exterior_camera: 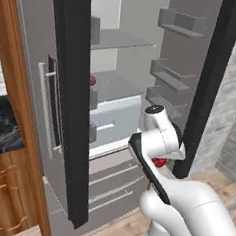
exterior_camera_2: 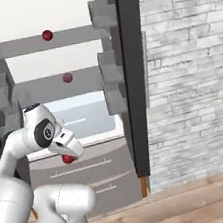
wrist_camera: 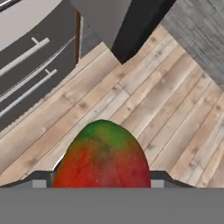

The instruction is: Place the mango in the correct fridge rack based on whether it is a fruit or vegetable. Finally, close the fridge door.

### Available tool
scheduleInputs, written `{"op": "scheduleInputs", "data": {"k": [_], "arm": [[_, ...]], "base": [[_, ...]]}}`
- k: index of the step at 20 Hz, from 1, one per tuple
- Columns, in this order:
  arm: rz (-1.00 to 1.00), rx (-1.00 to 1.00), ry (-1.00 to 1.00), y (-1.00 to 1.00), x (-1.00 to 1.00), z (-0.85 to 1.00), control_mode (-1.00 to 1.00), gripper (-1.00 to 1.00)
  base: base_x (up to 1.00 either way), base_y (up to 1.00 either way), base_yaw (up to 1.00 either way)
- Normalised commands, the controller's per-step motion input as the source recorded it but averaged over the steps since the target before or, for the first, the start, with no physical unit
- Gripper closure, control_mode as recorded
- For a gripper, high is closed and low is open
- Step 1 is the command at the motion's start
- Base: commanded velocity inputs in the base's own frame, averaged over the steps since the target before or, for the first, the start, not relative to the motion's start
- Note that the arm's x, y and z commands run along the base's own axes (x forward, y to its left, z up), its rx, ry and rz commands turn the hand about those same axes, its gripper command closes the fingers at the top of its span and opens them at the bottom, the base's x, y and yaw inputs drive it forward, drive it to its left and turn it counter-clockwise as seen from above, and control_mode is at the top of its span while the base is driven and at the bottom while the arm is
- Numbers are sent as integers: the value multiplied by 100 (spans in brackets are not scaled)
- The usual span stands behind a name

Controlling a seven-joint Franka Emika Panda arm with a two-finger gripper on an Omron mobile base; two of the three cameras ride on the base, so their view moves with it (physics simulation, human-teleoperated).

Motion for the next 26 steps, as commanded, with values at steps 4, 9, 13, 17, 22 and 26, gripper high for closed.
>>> {"op": "scheduleInputs", "data": {"k": [4, 9, 13, 17, 22, 26], "arm": [[0, 0, 0, 0, 0, 0, 100, 100], [0, 0, 0, 0, 0, 0, 100, 100], [0, 0, 0, 0, 0, 0, 100, 100], [0, 0, 0, 0, 0, 0, 100, 100], [0, 0, 0, 0, 0, 0, 100, 100], [3, 0, -8, 0, 43, 31, -100, 100]], "base": [[93, -37, 58], [90, -37, 58], [47, -51, 44], [46, -25, 24], [80, -1, 8], [42, 0, 0]]}}
